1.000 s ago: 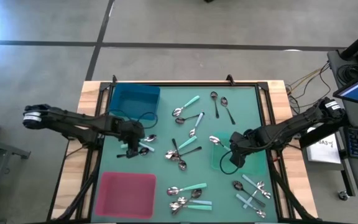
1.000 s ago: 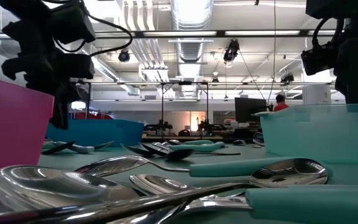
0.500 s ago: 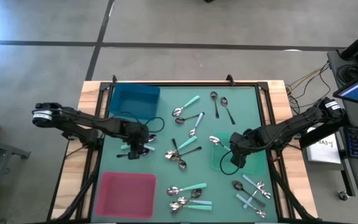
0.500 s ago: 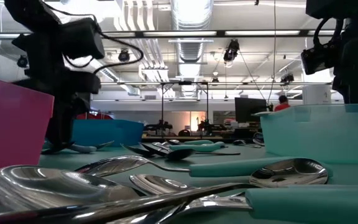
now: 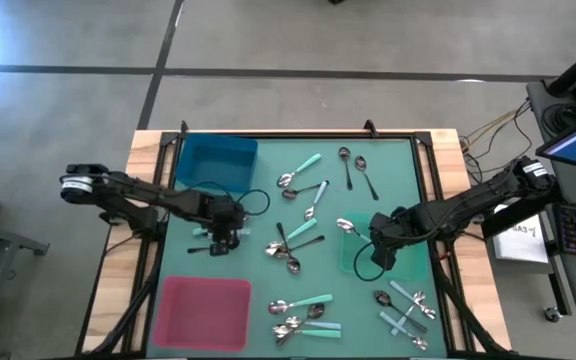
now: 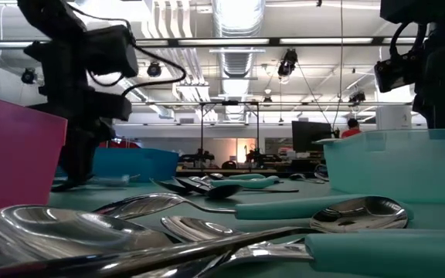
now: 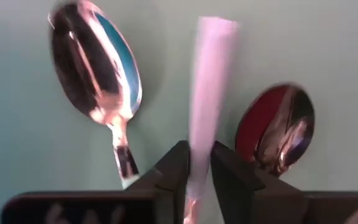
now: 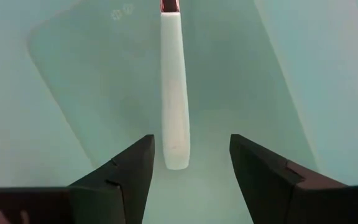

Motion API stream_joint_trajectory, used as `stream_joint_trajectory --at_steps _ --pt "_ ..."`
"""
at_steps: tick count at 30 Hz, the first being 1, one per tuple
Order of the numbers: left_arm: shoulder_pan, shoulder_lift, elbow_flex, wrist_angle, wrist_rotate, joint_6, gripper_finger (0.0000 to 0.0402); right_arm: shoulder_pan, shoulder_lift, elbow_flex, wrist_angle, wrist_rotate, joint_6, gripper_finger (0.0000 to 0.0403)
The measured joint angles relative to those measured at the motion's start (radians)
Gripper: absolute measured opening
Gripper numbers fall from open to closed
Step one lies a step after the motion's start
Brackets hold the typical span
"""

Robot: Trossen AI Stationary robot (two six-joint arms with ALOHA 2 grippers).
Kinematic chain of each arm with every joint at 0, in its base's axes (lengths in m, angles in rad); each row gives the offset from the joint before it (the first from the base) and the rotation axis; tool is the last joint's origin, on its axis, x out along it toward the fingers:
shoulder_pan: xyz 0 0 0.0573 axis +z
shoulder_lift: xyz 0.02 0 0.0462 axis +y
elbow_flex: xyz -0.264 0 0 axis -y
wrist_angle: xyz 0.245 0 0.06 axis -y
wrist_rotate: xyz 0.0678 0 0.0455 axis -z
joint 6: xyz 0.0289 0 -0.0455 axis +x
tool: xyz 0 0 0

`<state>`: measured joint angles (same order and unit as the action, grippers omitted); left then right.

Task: Sort silverware by color (type)
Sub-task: Put the blue spoon into the blue bin

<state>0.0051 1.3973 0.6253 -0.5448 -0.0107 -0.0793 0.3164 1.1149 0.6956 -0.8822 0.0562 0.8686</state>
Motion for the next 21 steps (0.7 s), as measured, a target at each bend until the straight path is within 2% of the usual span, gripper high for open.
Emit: stream_joint_trajectory --at_steps 2,9,11,17,21 --pt "0.000 -0.012 0.031 -0.030 0.000 -0.007 0.0019 0.000 0.000 0.000 0.000 0.009 -0.003 0.0201" --pt "-0.001 -0.019 0.184 -0.191 -0.053 -0.020 0.0021 0.000 0.000 0.000 0.000 0.024 -0.005 0.0201" --pt "0.002 -0.019 0.247 -0.270 -0.110 0.013 0.0021 0.000 0.000 0.000 0.000 0.025 -0.005 0.0201" --pt "0.067 -0.022 0.415 -0.409 -0.382 0.142 0.0026 0.000 0.000 0.000 0.001 0.049 -0.005 0.0201" --pt "0.208 -0.026 0.425 -0.409 -0.418 0.179 0.0027 0.000 0.000 0.000 0.002 0.053 -0.005 0.0201"
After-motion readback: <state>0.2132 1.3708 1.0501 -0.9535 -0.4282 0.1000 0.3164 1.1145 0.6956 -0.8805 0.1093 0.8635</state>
